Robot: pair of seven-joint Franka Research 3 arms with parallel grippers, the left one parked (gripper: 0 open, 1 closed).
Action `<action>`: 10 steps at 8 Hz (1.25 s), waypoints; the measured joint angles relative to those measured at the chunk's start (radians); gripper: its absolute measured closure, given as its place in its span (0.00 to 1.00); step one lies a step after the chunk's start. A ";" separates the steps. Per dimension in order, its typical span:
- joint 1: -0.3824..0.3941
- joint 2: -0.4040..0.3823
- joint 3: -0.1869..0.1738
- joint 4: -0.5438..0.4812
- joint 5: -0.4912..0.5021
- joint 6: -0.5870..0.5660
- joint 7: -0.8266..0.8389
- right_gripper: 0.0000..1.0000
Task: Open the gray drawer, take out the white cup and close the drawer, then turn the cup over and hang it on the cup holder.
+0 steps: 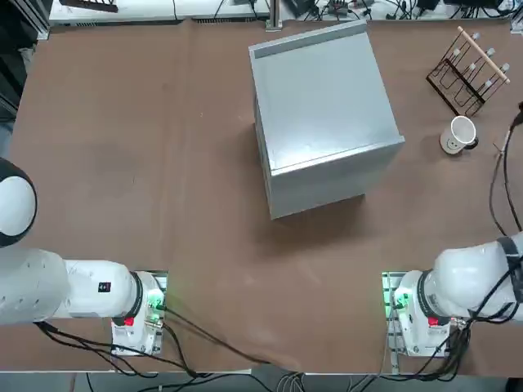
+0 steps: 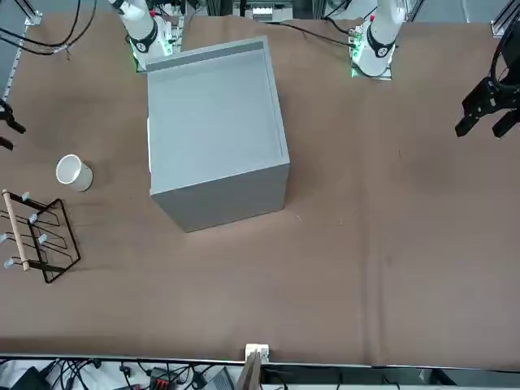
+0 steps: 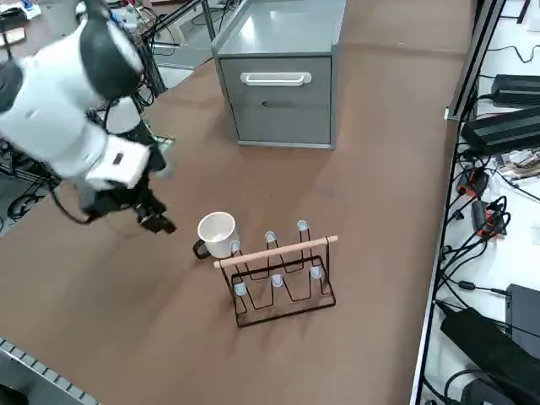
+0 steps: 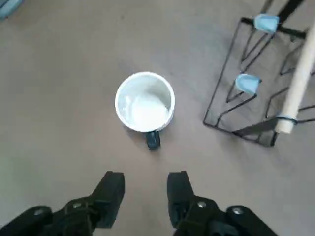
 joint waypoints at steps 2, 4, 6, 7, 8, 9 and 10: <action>-0.063 0.080 0.001 -0.011 0.151 -0.001 -0.241 0.44; -0.098 0.184 0.002 -0.014 0.326 -0.043 -0.324 0.21; -0.110 0.277 0.003 -0.011 0.433 -0.065 -0.363 0.00; -0.112 0.296 0.003 -0.008 0.457 -0.073 -0.399 0.00; -0.114 0.308 0.004 -0.004 0.485 -0.088 -0.444 0.01; -0.118 0.326 0.004 0.002 0.528 -0.118 -0.498 0.04; -0.127 0.364 0.005 0.026 0.571 -0.166 -0.560 0.06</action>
